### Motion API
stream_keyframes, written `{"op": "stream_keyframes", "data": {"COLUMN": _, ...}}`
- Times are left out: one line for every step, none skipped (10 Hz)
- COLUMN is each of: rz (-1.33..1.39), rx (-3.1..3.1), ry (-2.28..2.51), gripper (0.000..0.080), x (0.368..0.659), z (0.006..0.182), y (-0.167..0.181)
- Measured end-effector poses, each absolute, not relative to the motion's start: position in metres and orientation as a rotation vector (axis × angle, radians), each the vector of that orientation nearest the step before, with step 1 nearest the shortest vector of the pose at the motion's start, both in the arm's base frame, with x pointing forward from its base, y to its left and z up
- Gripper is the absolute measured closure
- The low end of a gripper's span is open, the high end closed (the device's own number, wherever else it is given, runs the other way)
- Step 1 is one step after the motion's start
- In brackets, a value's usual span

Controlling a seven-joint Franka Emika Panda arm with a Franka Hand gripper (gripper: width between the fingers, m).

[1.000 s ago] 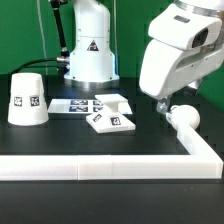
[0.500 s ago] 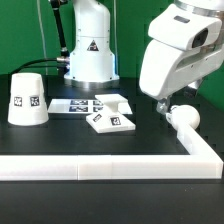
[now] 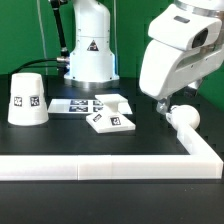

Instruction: Assemble lamp

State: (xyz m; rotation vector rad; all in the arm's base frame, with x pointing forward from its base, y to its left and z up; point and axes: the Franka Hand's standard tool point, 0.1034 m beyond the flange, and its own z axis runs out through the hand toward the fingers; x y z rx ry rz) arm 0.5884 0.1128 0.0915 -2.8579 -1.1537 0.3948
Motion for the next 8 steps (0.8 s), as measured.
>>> {"op": "stream_keyframes", "data": {"rz": 0.395, "rx": -2.858, "ry": -1.154, "gripper": 0.0100, "x": 0.588, "z": 0.091, "y": 0.113}}
{"op": "stream_keyframes", "data": {"rz": 0.395, "rx": -2.858, "ry": -1.154, "gripper": 0.0100, "x": 0.588, "z": 0.091, "y": 0.113}}
{"op": "stream_keyframes", "data": {"rz": 0.395, "rx": -2.858, "ry": -1.154, "gripper": 0.0100, "x": 0.588, "z": 0.091, "y": 0.113}}
{"op": "stream_keyframes", "data": {"rz": 0.395, "rx": -2.858, "ry": -1.154, "gripper": 0.0100, "x": 0.588, "z": 0.091, "y": 0.113}}
{"op": "stream_keyframes", "data": {"rz": 0.395, "rx": -2.858, "ry": -1.154, "gripper": 0.0100, "x": 0.588, "z": 0.091, "y": 0.113}}
{"op": "stream_keyframes", "data": {"rz": 0.394, "rx": -2.858, "ry": -1.153, "gripper": 0.0100, "x": 0.588, "z": 0.091, "y": 0.111}}
{"op": "stream_keyframes", "data": {"rz": 0.327, "rx": -2.866, "ry": -1.164, "gripper": 0.0100, "x": 0.583, "z": 0.091, "y": 0.099}}
{"op": "stream_keyframes", "data": {"rz": 0.247, "rx": -2.889, "ry": -1.146, "gripper": 0.0100, "x": 0.567, "z": 0.095, "y": 0.082}}
